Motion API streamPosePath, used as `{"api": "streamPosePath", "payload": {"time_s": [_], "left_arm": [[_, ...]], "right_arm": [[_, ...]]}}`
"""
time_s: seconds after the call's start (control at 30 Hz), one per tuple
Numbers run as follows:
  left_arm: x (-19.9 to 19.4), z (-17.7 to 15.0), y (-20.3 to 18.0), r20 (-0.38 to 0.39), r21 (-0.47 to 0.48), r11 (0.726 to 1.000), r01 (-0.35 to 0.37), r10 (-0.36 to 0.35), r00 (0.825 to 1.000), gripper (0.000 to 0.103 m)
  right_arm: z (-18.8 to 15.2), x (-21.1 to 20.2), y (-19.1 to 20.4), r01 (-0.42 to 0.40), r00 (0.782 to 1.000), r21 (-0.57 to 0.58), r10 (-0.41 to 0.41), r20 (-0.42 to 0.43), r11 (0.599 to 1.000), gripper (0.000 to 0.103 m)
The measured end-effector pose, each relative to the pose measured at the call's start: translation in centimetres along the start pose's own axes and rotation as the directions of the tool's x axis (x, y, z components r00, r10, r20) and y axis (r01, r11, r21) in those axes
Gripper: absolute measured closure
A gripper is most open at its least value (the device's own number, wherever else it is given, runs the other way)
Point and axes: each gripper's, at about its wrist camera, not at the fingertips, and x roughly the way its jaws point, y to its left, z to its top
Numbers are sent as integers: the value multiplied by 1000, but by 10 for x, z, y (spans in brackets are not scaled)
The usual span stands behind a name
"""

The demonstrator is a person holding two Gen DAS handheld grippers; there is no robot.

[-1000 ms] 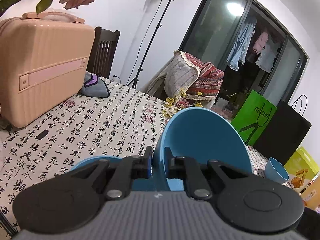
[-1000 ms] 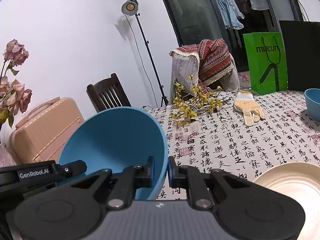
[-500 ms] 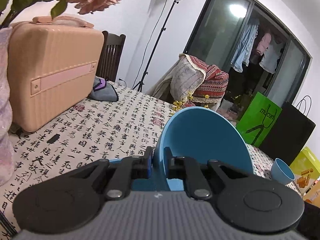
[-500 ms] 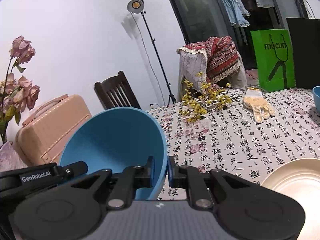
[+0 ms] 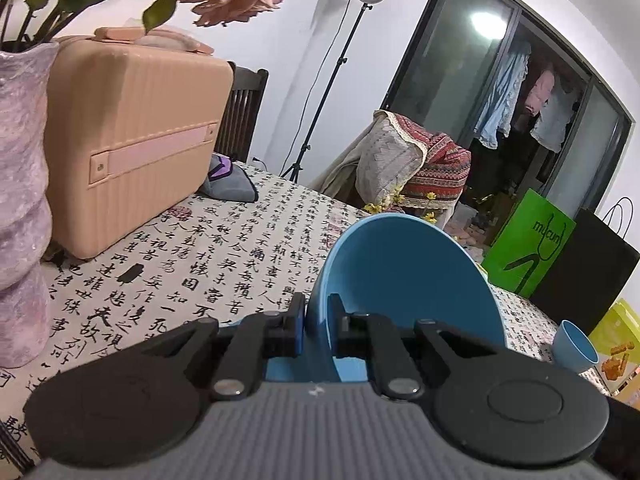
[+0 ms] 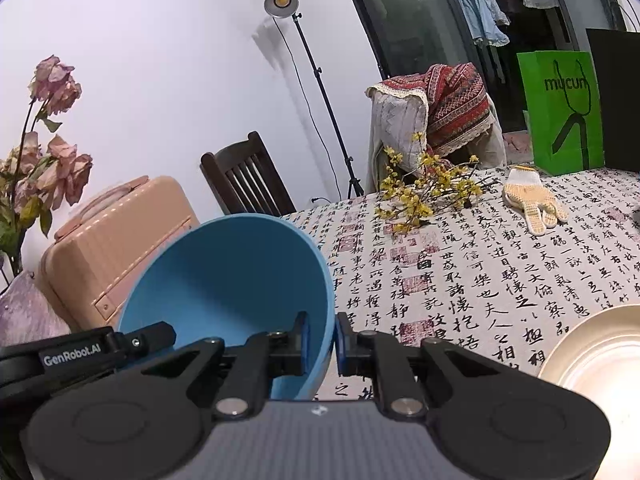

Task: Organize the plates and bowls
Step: 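Lower the held blue bowl onto the table beside the first blue bowl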

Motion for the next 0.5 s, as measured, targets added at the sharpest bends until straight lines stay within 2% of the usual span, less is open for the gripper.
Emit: {"api": "streamPosePath", "payload": {"time_s": [0.5], "left_arm": [[11, -11, 28, -45, -25, 998, -65, 63, 997, 91]], "right_arm": [[-18, 26, 15, -11, 998, -22, 9, -68, 1000, 92]]}}
